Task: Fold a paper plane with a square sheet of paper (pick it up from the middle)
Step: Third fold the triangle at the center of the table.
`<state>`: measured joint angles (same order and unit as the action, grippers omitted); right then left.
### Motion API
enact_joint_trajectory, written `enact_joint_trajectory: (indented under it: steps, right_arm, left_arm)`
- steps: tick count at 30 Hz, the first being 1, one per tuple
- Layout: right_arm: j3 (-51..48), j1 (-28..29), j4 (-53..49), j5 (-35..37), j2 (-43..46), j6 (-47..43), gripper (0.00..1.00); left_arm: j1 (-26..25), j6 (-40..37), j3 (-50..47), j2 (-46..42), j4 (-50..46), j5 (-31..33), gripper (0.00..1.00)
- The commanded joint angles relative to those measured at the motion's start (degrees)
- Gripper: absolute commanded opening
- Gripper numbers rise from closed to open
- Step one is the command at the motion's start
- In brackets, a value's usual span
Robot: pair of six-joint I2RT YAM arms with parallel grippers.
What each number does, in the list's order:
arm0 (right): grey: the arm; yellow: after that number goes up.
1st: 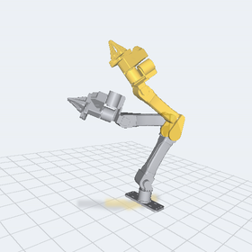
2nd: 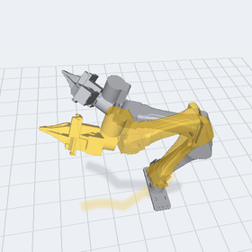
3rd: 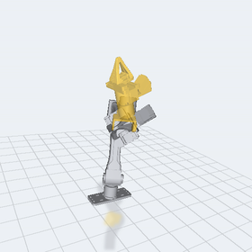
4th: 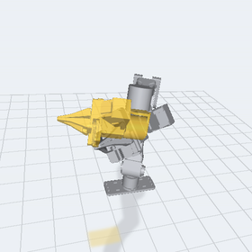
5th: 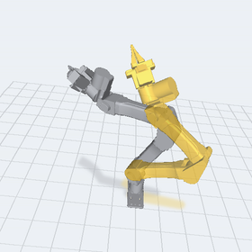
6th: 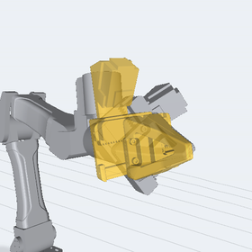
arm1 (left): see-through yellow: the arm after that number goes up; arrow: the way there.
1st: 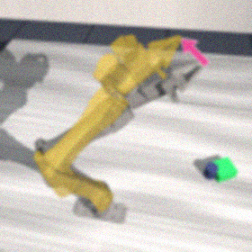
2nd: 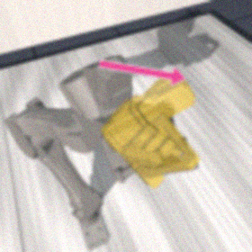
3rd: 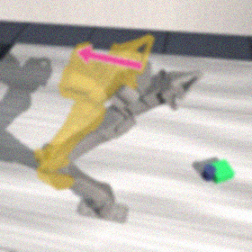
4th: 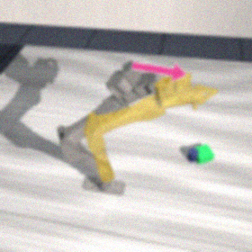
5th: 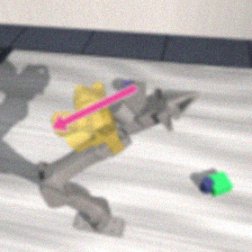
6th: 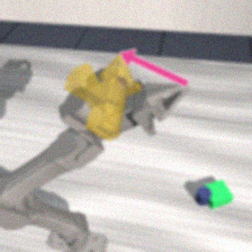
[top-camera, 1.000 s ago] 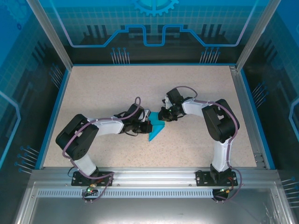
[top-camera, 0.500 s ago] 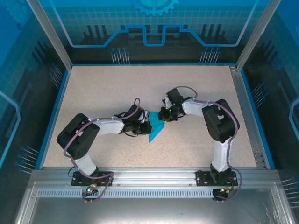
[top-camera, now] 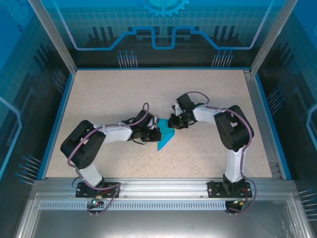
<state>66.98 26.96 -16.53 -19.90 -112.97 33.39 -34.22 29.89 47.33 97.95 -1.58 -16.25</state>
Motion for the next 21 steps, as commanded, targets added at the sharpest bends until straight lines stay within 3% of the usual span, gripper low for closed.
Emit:
enact_joint_trajectory:
  steps: [1, 21]
  right_arm:
    - [-0.9, 1.2, -4.3, 3.3, -3.7, 0.0, 0.14]
    - [-1.0, 1.3, -4.3, 3.2, -3.4, 0.2, 0.14]
  left_arm:
    - [0.6, -0.7, 1.0, 0.9, -1.8, 0.9, 0.07]
    - [0.5, -0.1, 0.3, 2.5, -0.9, 0.6, 0.08]
